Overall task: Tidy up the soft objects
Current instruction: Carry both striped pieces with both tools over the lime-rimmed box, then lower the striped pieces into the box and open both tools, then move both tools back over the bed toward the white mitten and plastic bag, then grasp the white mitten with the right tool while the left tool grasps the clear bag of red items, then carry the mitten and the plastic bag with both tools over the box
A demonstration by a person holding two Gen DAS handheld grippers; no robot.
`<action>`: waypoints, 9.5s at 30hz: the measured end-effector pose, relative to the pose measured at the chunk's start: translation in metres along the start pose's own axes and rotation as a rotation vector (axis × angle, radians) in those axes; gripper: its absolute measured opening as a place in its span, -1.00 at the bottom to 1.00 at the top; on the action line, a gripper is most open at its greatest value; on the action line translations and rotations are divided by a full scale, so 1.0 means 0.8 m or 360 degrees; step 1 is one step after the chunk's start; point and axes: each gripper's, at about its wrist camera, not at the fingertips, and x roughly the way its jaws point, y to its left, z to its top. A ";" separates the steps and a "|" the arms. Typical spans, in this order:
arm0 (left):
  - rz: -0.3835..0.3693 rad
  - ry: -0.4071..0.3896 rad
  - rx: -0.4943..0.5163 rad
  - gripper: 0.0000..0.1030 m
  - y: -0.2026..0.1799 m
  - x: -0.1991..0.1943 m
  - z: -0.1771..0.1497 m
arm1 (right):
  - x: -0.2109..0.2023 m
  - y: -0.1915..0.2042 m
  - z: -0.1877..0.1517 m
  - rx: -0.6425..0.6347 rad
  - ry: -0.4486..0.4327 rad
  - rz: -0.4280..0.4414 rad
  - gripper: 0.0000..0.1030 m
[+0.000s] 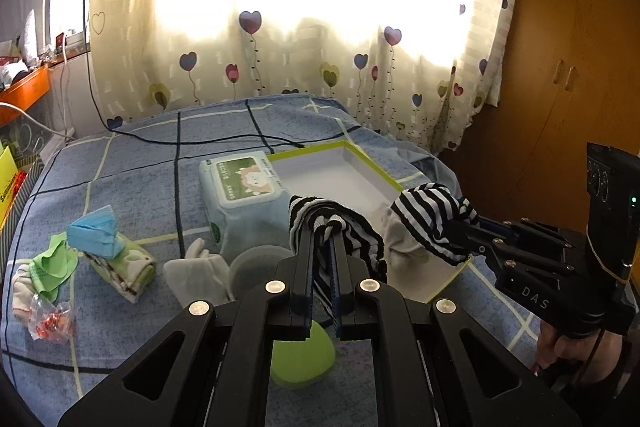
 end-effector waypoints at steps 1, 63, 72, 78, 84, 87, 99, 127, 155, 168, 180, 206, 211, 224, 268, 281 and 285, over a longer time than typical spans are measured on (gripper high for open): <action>-0.0020 0.0017 0.0013 -0.86 -0.007 0.005 -0.001 | -0.001 -0.006 -0.003 0.0012 0.0005 -0.0011 -0.73; -0.0151 0.0241 -0.0079 -0.33 -0.038 0.121 0.012 | 0.048 -0.058 -0.002 0.0097 0.0113 -0.0065 0.03; -0.0121 0.0123 -0.0080 -0.33 -0.031 0.083 0.014 | 0.029 -0.036 0.008 0.0054 0.0068 -0.0058 0.04; -0.0099 0.0086 -0.0084 -0.33 -0.019 0.060 0.014 | 0.017 -0.013 0.017 0.0014 0.0041 -0.0048 0.04; -0.0074 0.0033 -0.0103 -0.33 -0.001 0.035 0.012 | 0.011 0.011 0.028 -0.0009 0.0031 -0.0019 0.04; -0.0051 0.0014 -0.0114 -0.33 0.010 0.024 0.011 | 0.009 0.023 0.032 -0.0026 0.0027 -0.0011 0.04; 0.0060 -0.0015 -0.0171 -0.33 0.062 -0.002 0.002 | 0.023 0.086 0.047 -0.0149 0.0066 0.0077 0.07; 0.0300 -0.0014 -0.0388 -0.33 0.188 -0.035 -0.043 | 0.095 0.216 0.064 -0.0414 0.0211 0.0342 0.22; 0.0462 0.0016 -0.0658 -0.33 0.302 -0.065 -0.107 | 0.204 0.267 0.046 -0.0807 0.0569 0.0150 0.22; 0.0528 0.0103 -0.0740 -0.15 0.322 -0.052 -0.137 | 0.243 0.284 0.021 -0.1116 0.0765 0.0011 0.06; 0.0532 0.0157 -0.0769 -0.13 0.327 -0.034 -0.140 | 0.220 0.281 0.027 -0.1072 0.0659 0.0079 -0.46; 0.0643 0.0249 -0.0665 -0.26 0.330 -0.004 -0.130 | 0.174 0.265 0.038 -0.0800 0.0459 0.0240 -0.46; 0.0590 0.0220 -0.0654 -0.34 0.313 -0.017 -0.128 | 0.158 0.256 0.041 -0.0696 0.0384 0.0306 -0.46; 0.0436 0.0061 -0.0497 -0.34 0.239 -0.049 -0.089 | 0.117 0.228 0.048 -0.0520 0.0236 0.0370 -0.46; 0.0191 -0.0033 -0.0115 -0.34 0.075 -0.017 -0.002 | 0.038 0.101 0.051 -0.0257 -0.0003 0.0253 -0.46; 0.0038 0.0034 0.0033 -0.34 -0.003 0.021 0.008 | 0.012 -0.003 0.026 -0.0062 -0.0011 0.0072 -0.46; -0.0019 0.0082 0.0071 -0.34 -0.024 0.035 0.006 | 0.012 -0.024 0.015 -0.0021 0.0014 0.0036 -0.46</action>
